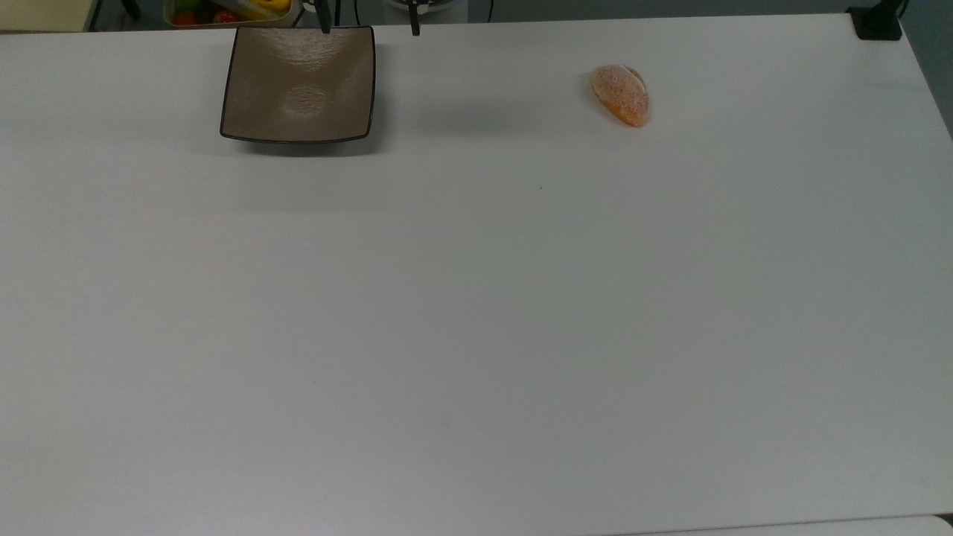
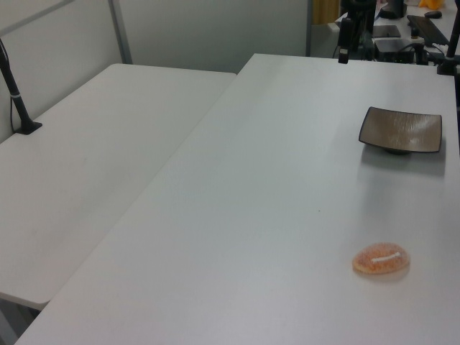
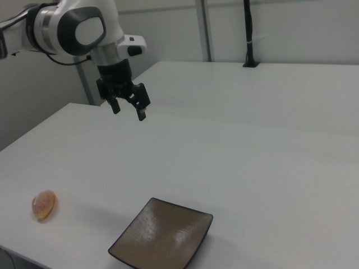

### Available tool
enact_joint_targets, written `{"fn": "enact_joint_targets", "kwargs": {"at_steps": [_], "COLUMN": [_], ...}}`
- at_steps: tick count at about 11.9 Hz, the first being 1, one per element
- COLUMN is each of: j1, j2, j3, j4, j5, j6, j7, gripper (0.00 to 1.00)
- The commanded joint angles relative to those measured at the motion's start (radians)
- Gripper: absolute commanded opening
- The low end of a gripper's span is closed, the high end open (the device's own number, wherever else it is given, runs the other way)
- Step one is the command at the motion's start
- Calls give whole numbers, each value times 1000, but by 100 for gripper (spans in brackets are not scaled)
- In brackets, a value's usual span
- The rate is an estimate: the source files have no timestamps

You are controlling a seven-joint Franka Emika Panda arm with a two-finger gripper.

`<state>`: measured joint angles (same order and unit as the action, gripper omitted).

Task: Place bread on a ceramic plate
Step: 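Move the open gripper over the orange bread roll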

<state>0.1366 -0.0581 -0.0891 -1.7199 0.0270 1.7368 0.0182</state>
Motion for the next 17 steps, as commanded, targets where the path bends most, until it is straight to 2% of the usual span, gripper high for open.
{"fn": "enact_joint_targets", "kwargs": {"at_steps": [1,5,8,10,13,15,17], "j1": [17,21,72,74,75,89,147], "j2": [-11,-3,50,58,-9,-51,-86], "j3": [8,20,38,106,222,299,324], "j4": [-27,-29,-32,-90,-258,-335,-394], "j5": [-27,-25,-25,-25,-24,-18,-13], "j6": [13,12,26,41,140,155,155], "j7": [-24,-23,-15,-15,-12,-10,-10], "gripper": [100,100,100,100,100,100,100]}}
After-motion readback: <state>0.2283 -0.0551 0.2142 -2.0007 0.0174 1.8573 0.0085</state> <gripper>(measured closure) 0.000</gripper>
